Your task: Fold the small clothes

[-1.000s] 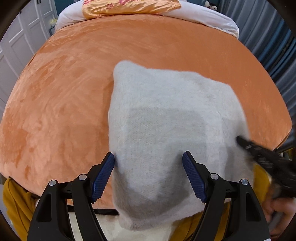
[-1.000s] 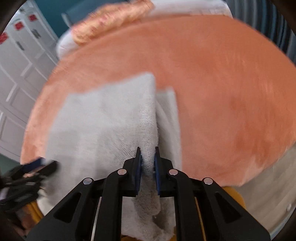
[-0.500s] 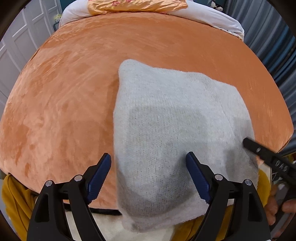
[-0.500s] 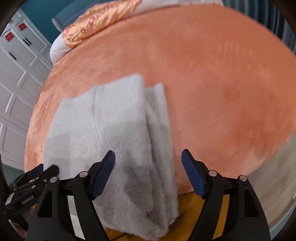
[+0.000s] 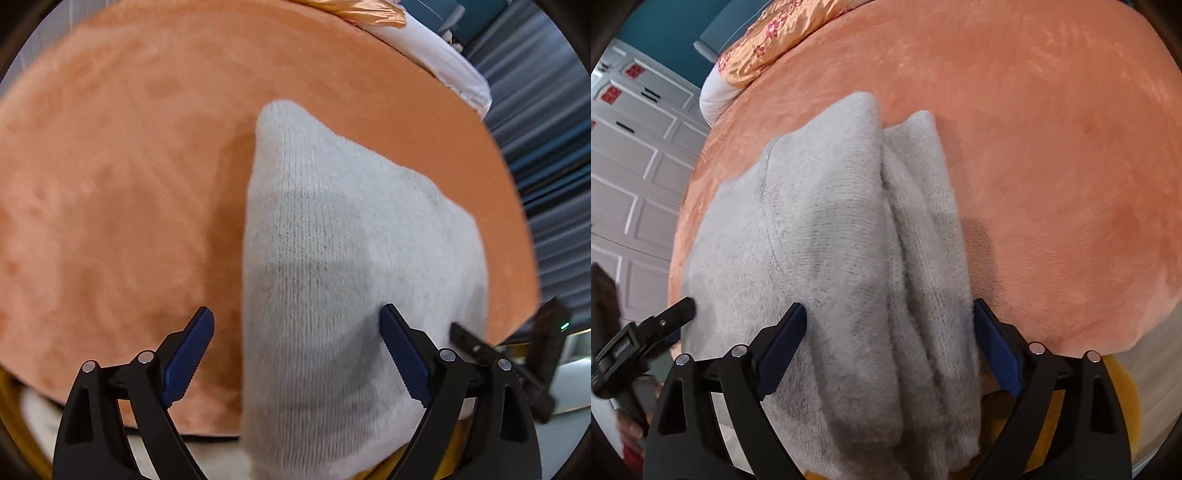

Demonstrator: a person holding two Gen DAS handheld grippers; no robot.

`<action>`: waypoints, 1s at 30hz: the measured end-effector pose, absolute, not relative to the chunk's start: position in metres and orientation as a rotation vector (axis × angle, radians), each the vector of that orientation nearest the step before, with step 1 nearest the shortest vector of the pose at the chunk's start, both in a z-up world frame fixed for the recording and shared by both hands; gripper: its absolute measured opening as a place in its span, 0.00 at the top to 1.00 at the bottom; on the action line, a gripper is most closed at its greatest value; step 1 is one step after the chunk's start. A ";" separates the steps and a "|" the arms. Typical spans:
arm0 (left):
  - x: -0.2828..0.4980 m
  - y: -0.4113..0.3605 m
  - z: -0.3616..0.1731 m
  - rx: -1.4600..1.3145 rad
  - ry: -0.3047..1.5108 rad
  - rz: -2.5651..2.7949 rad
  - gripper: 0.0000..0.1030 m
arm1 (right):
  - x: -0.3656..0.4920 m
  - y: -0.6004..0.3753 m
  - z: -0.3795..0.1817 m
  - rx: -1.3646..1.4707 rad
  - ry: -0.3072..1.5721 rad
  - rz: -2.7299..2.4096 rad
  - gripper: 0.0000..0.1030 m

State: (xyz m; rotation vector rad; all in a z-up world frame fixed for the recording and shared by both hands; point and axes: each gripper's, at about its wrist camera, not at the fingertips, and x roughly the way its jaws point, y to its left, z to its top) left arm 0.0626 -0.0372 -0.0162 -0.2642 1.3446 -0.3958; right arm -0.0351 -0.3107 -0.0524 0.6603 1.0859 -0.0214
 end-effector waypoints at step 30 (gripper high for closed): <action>0.050 -0.045 0.138 -0.269 1.025 -0.817 0.57 | -0.069 -0.248 0.129 0.482 0.694 0.085 0.68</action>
